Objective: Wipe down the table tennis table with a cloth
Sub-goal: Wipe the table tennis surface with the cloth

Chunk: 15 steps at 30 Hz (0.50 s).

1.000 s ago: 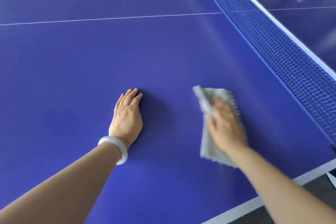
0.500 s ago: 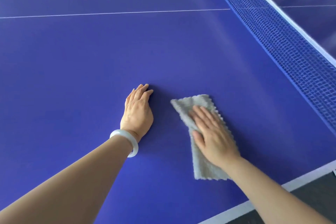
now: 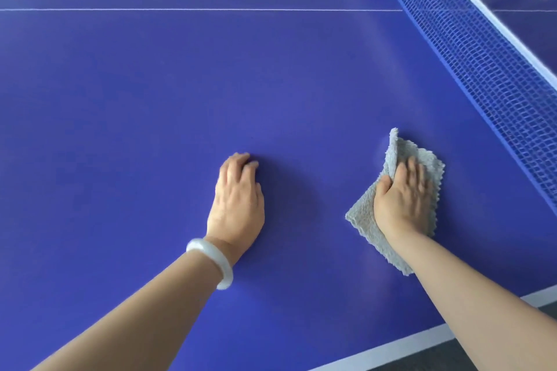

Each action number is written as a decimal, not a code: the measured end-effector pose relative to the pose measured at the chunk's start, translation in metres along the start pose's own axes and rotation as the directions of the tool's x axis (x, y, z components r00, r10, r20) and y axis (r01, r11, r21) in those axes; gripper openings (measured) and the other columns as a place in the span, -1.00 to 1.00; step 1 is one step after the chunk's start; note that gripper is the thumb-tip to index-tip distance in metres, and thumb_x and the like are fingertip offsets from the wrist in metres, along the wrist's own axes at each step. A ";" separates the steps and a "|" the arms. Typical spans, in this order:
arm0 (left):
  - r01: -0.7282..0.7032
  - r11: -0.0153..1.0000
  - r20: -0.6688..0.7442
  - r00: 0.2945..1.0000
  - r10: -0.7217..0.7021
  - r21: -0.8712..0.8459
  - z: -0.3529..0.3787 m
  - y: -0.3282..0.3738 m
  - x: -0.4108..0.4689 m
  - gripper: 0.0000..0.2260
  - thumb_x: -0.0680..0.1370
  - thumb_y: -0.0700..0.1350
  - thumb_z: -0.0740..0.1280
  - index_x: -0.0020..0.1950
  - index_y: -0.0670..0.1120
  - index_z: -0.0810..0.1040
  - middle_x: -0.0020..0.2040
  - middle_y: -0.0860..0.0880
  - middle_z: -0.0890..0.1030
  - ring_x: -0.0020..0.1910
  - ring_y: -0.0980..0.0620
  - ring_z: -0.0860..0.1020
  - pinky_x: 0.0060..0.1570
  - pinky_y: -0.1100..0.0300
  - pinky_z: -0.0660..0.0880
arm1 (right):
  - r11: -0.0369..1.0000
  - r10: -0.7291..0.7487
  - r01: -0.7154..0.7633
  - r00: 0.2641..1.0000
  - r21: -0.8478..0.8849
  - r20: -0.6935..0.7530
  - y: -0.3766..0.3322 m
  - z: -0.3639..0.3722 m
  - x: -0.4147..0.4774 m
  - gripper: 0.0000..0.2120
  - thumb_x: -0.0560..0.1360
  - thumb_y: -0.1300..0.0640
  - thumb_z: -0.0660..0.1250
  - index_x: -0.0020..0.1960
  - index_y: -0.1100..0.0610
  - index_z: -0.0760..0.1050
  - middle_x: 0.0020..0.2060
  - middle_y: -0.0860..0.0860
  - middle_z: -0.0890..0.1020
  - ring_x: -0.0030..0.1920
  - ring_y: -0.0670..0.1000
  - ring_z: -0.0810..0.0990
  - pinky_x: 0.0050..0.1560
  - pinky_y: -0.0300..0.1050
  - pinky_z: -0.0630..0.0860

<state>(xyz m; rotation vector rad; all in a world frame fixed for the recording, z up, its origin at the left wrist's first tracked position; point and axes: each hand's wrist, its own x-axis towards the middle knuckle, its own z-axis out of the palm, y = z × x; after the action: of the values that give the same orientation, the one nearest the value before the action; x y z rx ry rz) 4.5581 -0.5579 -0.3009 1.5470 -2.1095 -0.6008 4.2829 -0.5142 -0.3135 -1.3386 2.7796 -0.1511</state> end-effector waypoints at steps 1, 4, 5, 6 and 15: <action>-0.021 0.997 0.016 1.000 0.020 0.074 0.003 0.003 -0.019 -0.63 0.59 -0.28 0.21 0.41 -0.29 0.41 0.43 -0.20 0.37 0.47 -0.19 0.27 0.49 -0.03 0.19 | 1.000 -0.004 0.004 1.000 0.006 -0.002 0.001 0.000 0.000 -0.48 0.65 0.04 0.00 0.56 0.22 0.17 0.59 0.11 0.13 0.60 0.12 0.03 0.58 0.11 -0.07; -0.094 0.964 0.044 0.995 0.086 0.248 0.009 0.006 -0.075 -0.58 0.61 -0.18 0.17 0.46 -0.27 0.36 0.49 -0.20 0.34 0.51 -0.17 0.27 0.50 -0.03 0.13 | 1.000 -0.026 0.026 1.000 0.013 0.000 0.003 0.001 0.000 -0.47 0.65 0.03 -0.01 0.57 0.20 0.15 0.60 0.11 0.12 0.60 0.11 0.02 0.58 0.13 -0.08; -0.107 0.953 0.052 0.994 0.096 0.284 0.011 0.006 -0.087 -0.56 0.62 -0.14 0.12 0.48 -0.26 0.34 0.50 -0.20 0.32 0.51 -0.16 0.26 0.49 -0.02 0.10 | 0.999 -0.035 0.035 0.999 0.017 0.000 0.004 0.002 0.000 -0.47 0.65 0.03 -0.01 0.57 0.20 0.15 0.60 0.11 0.11 0.60 0.12 0.01 0.58 0.13 -0.08; -0.112 0.943 0.057 0.993 0.099 0.313 0.011 0.007 -0.092 -0.54 0.62 -0.11 0.08 0.50 -0.25 0.32 0.52 -0.19 0.30 0.52 -0.15 0.25 0.49 -0.02 0.08 | 0.999 -0.043 0.043 0.999 0.022 0.003 0.005 0.001 0.000 -0.48 0.65 0.03 -0.01 0.57 0.21 0.15 0.60 0.11 0.11 0.60 0.12 0.01 0.58 0.14 -0.08; -0.063 0.933 0.087 0.996 0.034 0.355 0.010 0.013 -0.091 -0.51 0.64 -0.08 -0.01 0.56 -0.16 0.21 0.57 -0.09 0.20 0.57 -0.06 0.11 0.55 0.01 -0.02 | 0.878 -0.472 0.469 0.881 0.091 0.013 -0.052 0.002 -0.120 -0.45 0.63 0.00 -0.05 0.54 0.21 0.24 0.56 0.16 0.21 0.59 0.17 0.10 0.55 0.21 0.04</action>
<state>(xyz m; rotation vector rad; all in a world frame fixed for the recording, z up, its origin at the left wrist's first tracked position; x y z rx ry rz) 4.5666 -0.4662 -0.3101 1.6745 -2.4132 -0.2725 4.3987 -0.4529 -0.3096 -1.9453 2.3296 -0.2584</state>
